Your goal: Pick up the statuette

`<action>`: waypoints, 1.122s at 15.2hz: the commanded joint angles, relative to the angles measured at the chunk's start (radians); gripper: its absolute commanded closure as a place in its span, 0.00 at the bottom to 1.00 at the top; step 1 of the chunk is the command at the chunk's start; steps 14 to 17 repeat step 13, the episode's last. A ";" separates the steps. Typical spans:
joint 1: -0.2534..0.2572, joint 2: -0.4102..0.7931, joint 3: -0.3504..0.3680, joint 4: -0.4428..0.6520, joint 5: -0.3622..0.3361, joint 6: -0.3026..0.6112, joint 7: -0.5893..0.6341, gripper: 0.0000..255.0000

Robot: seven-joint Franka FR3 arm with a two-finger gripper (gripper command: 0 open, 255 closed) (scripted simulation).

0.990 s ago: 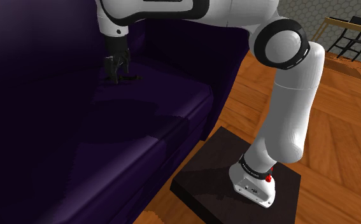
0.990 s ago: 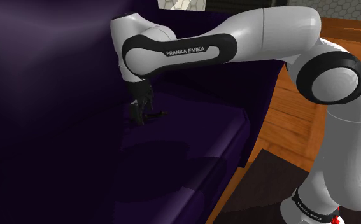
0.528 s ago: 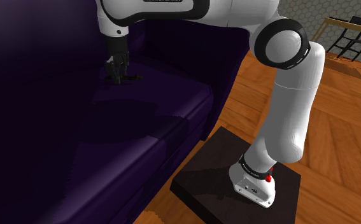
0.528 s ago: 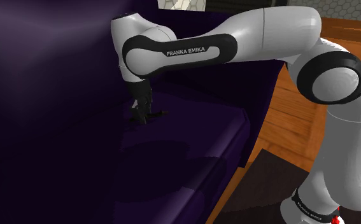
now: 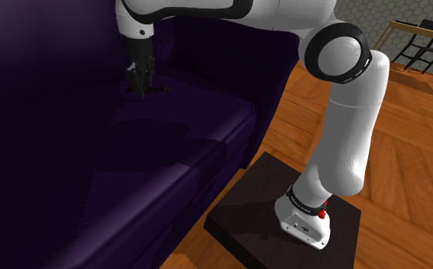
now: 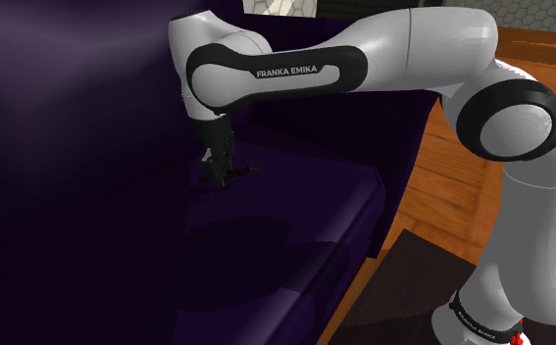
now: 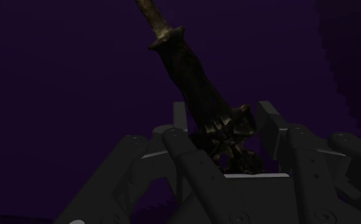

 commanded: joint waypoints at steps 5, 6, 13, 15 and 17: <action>0.006 0.017 0.001 0.106 -0.003 -0.089 0.000 1.00; 0.007 0.021 0.001 0.125 -0.004 -0.105 0.000 1.00; 0.016 0.048 0.001 0.237 -0.009 -0.189 0.001 1.00; 0.016 0.048 0.001 0.237 -0.009 -0.189 0.001 1.00; 0.016 0.048 0.001 0.237 -0.009 -0.189 0.001 1.00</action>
